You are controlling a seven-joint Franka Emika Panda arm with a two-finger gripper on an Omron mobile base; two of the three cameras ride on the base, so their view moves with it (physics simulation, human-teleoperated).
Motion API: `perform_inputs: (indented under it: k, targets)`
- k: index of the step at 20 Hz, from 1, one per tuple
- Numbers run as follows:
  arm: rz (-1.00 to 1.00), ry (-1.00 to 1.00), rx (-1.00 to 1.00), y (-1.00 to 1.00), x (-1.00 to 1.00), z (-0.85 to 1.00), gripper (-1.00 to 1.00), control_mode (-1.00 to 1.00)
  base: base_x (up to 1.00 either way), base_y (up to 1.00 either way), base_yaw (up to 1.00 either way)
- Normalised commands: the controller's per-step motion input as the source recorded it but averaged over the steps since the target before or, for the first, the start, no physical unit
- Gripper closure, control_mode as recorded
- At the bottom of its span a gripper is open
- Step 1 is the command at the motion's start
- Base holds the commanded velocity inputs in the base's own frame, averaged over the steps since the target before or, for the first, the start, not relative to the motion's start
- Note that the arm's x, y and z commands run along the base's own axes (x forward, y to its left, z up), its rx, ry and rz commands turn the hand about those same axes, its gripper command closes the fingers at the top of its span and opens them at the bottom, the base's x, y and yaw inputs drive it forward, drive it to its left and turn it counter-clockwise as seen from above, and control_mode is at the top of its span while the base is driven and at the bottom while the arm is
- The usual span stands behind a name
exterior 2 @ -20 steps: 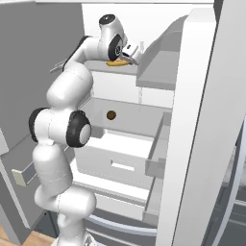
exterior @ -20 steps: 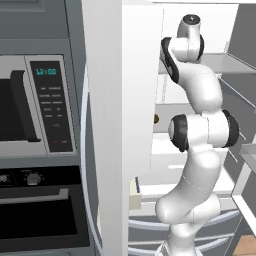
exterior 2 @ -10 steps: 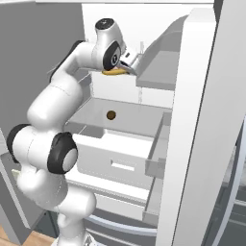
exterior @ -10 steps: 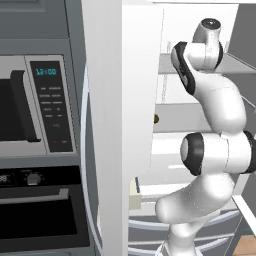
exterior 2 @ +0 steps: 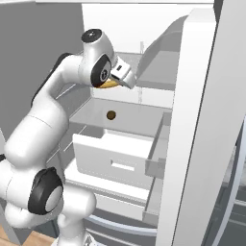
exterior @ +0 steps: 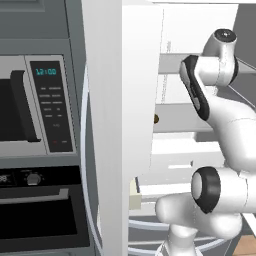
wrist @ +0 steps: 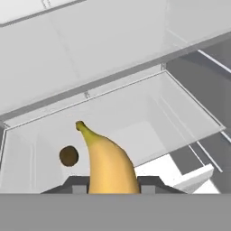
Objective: Retrieve the banana and kiwi from the fridge and place them into the bowl on the dining table.
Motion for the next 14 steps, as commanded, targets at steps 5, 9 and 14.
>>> perform_inputs:
  k: [5,9,14]
  targets:
    - [0.0,0.0,0.0,0.0,0.0,0.0,1.0,1.0,-0.9,0.0,0.0]
    - [0.0,0.0,0.0,0.0,0.0,0.0,1.0,1.0,-0.95,0.04,0.0]
    - [0.0,0.0,0.0,0.0,0.0,0.0,1.0,1.0,-0.82,0.0,0.02]
